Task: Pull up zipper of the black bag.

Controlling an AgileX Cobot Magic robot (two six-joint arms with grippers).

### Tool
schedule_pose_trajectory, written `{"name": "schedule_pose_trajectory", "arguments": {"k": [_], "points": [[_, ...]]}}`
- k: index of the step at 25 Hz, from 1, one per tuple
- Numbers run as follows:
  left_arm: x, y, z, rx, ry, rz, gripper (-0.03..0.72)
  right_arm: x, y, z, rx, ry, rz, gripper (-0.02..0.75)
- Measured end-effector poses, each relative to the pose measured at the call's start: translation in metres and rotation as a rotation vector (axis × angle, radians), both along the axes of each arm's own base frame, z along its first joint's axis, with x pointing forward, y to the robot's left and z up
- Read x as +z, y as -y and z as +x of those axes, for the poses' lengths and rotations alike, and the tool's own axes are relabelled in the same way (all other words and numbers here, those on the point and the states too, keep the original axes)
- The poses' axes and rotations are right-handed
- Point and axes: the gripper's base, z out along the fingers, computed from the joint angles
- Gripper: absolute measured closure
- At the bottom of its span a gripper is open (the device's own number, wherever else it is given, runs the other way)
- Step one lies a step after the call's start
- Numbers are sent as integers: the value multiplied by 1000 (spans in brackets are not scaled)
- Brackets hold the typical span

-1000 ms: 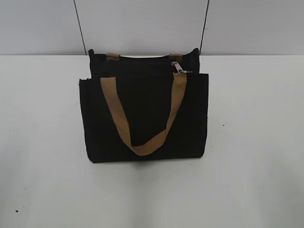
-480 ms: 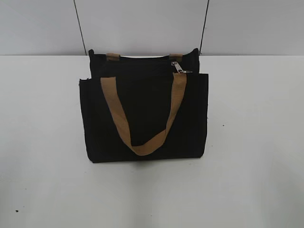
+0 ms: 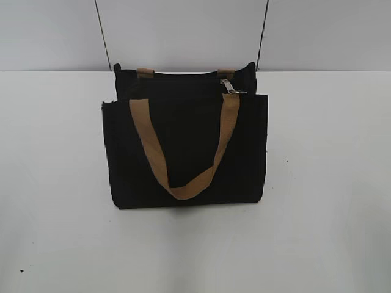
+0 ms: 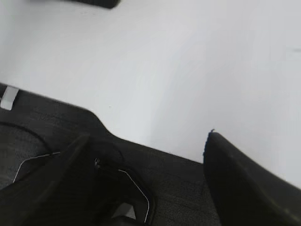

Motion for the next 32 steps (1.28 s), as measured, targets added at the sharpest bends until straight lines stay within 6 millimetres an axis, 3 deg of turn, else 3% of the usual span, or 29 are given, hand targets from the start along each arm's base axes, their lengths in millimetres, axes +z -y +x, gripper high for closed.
{"name": "schedule_pose_trajectory", "arguments": {"k": [10,21,32], "points": [[0,-3,-29,166,188,-14,185,1,8,1,-180,19,2,188],[0,-3,-29,167,193,-14,185,8,9,-47,-177,348,43,187],[0,-3,-29,166,194,-14,188,8,9,-50,-178,363,48,186]]}}
